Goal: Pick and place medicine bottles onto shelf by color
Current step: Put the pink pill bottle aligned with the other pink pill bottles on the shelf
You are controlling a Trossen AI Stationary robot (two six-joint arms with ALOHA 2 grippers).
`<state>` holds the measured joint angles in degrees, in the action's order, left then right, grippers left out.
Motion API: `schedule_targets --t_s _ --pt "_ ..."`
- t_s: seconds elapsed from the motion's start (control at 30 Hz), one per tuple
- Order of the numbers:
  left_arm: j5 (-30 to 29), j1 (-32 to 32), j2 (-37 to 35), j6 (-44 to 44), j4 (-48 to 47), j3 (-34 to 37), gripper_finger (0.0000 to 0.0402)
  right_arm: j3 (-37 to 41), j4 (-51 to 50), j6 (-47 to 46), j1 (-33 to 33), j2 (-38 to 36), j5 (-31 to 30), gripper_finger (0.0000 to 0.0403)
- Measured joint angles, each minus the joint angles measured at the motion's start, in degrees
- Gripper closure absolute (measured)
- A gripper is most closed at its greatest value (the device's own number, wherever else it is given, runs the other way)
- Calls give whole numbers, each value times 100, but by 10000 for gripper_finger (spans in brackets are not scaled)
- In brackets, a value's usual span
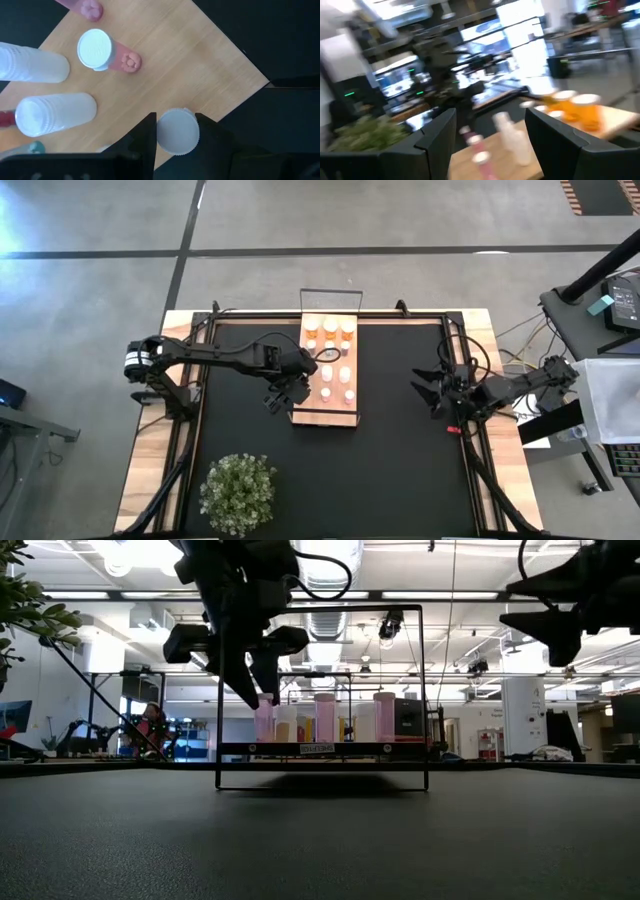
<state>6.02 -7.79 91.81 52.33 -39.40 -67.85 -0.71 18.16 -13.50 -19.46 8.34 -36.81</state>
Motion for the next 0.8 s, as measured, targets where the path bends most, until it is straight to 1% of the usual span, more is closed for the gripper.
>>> schedule_targets --t_s 0.07,0.13,0.47,0.67,0.8 --pt "0 0 -2 -2 4 0 301 0 -2 -58 0 0 -340 175" --pt "0 0 -2 -2 19 0 301 2 -13 -263 0 0 -520 175" --pt "0 -1 -2 35 322 2 301 2 -52 -206 0 4 -530 174" --pt "16 0 -2 48 346 2 301 4 -95 950 0 7 -527 174" --pt "46 0 -2 40 345 2 301 4 -96 1476 0 7 -528 174"
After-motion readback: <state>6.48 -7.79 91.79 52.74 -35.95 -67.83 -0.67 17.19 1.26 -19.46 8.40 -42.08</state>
